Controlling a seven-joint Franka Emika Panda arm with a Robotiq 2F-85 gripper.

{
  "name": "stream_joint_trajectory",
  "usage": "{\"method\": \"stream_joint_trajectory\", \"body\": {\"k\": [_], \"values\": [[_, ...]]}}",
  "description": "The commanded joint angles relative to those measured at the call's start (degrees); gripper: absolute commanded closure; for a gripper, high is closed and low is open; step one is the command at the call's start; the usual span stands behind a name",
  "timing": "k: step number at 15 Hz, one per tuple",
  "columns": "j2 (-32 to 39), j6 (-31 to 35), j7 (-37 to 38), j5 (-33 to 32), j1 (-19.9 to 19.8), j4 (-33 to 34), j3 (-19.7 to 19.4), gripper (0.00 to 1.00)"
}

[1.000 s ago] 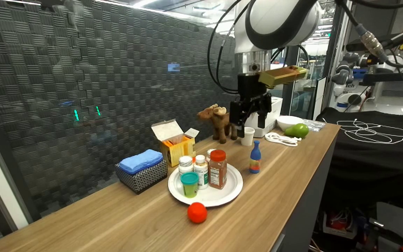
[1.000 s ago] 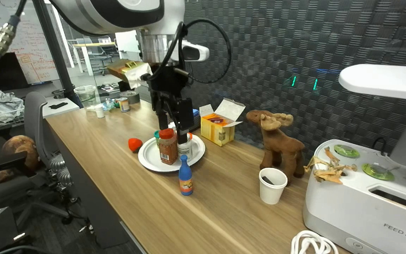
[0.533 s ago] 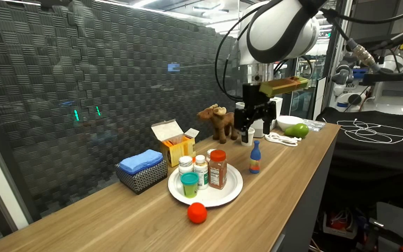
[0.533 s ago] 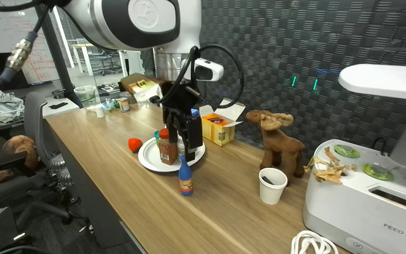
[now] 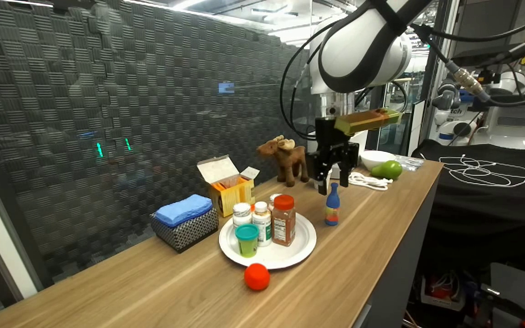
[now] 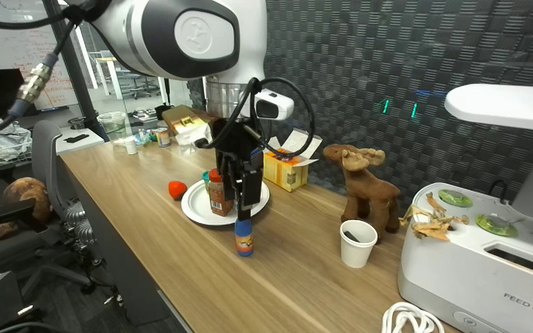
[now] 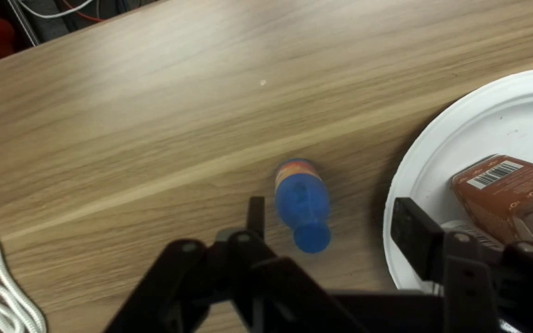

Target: Pick up all the objects surrounding the white plate and arrange them on the plate

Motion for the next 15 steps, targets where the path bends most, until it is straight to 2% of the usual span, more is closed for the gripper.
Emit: {"method": "stream_joint_trajectory", "body": {"k": [1, 5, 7, 8, 12, 15], "values": [[-0.67, 1.36, 2.55, -0.34, 0.37, -0.21, -0.54, 0.58], [-0.65, 1.10, 3.98, -1.34, 0.47, 0.20, -0.90, 0.89], [-0.74, 0.82, 4.69, -2.10, 0.62, 0.23, -0.99, 0.96], [-1.00, 0.54, 5.15, -2.47, 0.73, 0.23, -0.96, 0.90], [-3.26, -0.82, 9.77, -6.58, 2.32, 1.09, -0.56, 0.90], [-3.66, -0.70, 10.05, -7.44, 3.36, 2.58, 0.62, 0.91]]}}
